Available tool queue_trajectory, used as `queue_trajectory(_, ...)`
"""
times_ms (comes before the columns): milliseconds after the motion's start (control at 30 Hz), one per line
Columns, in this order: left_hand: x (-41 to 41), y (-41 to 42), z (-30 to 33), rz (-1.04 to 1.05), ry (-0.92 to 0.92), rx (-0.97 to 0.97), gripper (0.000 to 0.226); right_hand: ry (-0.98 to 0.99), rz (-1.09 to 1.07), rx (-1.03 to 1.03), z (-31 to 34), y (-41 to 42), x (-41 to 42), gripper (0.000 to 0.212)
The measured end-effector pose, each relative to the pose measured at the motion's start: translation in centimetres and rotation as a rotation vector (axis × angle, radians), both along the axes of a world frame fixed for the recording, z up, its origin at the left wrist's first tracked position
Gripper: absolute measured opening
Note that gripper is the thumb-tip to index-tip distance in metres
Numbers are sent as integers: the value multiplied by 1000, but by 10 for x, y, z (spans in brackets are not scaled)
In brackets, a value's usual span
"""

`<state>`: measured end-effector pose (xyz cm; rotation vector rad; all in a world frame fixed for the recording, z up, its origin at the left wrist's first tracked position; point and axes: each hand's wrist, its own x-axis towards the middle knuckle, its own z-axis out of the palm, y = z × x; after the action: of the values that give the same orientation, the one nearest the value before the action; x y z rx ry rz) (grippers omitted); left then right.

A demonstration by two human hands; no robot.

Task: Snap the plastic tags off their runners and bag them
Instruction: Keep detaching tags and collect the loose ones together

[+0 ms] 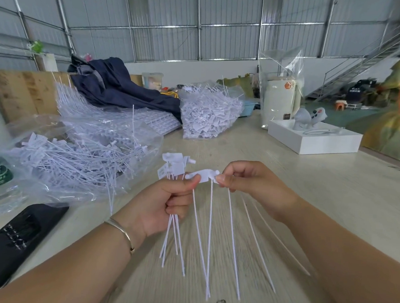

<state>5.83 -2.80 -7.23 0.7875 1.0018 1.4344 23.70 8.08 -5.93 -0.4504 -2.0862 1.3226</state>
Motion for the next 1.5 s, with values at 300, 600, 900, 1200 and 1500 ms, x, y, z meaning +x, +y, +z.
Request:
queue_trajectory(300, 14, 1, -2, -235, -128, 49, 41, -33, 150, -121, -7, -11, -10, 52)
queue_trajectory(600, 6, 5, 3, -61, -153, 46, 15, 86, -22, -135, 1, -10, -8, 56)
queue_trajectory(900, 2, 6, 2, -8, -77, 2, 17, 90, -95, -248, -2, 8, -1, 12)
queue_trajectory(1200, 4, 6, 1, 162, 92, -65, 36, 26, 0, -188, -6, 10, 0, 10)
queue_trajectory(1500, 6, 9, -3, 142, 54, -140, 40, -16, -16, -58, -8, 6, -2, 8)
